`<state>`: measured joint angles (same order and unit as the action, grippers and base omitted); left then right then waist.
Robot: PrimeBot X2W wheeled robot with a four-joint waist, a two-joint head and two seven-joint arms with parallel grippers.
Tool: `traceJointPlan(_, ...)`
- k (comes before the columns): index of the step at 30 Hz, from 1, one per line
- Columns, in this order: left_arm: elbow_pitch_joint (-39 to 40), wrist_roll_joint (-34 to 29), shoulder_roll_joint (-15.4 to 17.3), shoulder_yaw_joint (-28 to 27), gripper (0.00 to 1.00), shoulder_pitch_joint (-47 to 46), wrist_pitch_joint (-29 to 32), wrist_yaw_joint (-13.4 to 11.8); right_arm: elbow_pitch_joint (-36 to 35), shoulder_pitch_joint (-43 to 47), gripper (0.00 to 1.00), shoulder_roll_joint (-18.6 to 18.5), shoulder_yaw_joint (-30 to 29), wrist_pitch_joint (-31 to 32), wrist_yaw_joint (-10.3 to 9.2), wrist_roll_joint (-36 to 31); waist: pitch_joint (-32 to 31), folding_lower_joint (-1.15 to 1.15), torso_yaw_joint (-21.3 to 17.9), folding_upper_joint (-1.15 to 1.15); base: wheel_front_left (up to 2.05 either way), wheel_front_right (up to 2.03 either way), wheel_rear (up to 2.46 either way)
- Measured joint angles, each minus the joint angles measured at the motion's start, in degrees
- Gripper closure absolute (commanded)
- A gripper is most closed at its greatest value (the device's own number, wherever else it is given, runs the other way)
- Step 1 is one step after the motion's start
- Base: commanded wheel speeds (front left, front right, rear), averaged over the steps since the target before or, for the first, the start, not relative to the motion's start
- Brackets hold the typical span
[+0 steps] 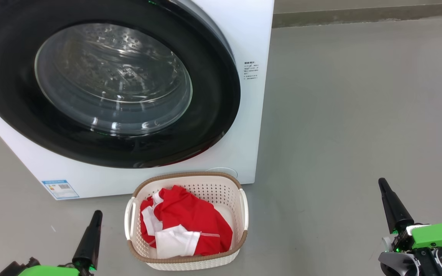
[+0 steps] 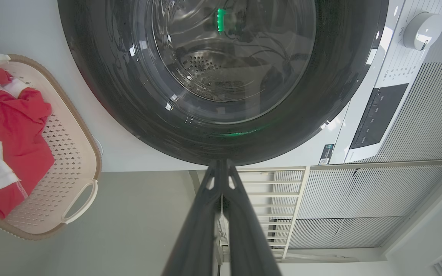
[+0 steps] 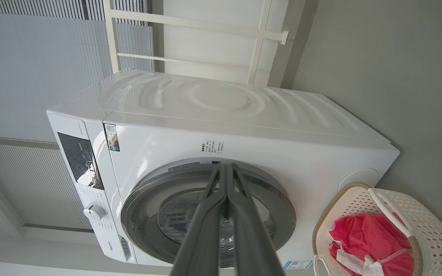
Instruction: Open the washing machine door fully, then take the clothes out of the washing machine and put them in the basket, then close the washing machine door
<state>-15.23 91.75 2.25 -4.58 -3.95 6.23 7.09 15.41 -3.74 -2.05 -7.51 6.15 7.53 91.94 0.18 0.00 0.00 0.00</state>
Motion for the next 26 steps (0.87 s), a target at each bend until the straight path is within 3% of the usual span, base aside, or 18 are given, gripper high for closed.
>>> traceJointPlan(26, 0.00, 0.00, 0.00, 0.00, 1.00, 0.00, 0.00, 0.00, 0.01, 0.00, 1.00, 0.00, 0.00, 0.00, -0.01, 0.00, 0.00, 0.00, 0.00, 0.00, 0.00, 0.00, 0.00)
